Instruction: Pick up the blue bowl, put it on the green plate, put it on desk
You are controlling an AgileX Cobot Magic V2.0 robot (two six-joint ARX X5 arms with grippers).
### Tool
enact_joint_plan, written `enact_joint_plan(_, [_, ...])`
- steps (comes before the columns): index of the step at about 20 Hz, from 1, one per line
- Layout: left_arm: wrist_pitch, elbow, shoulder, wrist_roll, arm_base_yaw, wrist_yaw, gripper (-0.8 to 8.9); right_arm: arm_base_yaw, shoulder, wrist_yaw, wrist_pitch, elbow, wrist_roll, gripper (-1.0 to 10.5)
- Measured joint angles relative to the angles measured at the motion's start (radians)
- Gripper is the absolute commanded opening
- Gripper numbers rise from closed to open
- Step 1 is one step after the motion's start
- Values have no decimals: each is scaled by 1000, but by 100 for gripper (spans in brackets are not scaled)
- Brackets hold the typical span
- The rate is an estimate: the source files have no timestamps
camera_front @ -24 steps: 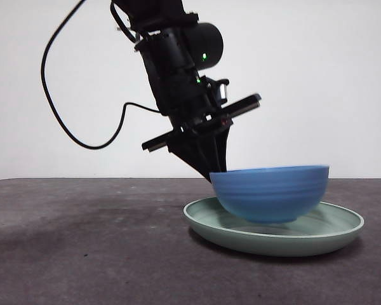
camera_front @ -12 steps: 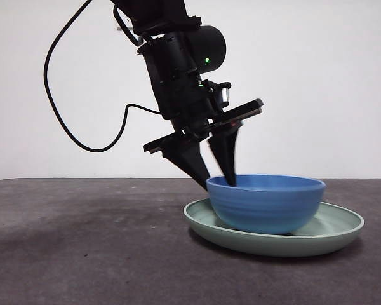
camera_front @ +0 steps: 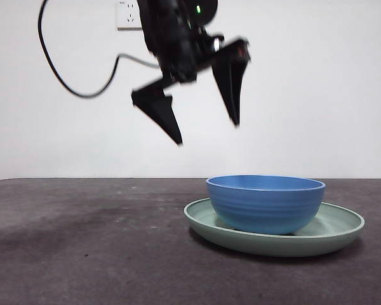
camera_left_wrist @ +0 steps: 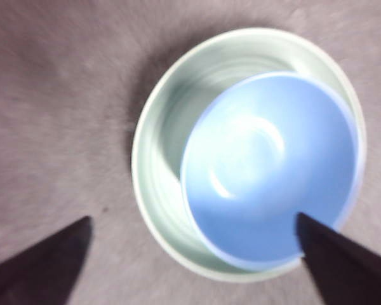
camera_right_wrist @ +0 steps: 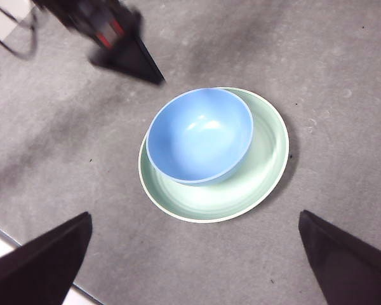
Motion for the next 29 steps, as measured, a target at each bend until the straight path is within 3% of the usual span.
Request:
enact_joint_plan(6, [-192, 69, -2, 56, 3, 0, 625, 0, 0, 0, 0, 0, -1, 520])
enact_joint_plan(12, [-214, 46, -97, 80, 3, 0, 625, 0, 0, 0, 0, 0, -1, 520])
enact_joint_plan(19, [-204, -266, -603, 114, -1, 0, 625, 0, 0, 0, 0, 0, 3, 519])
enact_joint_plan(26, [119, -780, -1221, 177, -1, 0, 625, 0, 33, 0, -1, 0, 9, 519])
enact_joint_plan(29, [139, -912, -1378, 177, -1, 0, 625, 0, 62, 0, -2, 0, 10, 519])
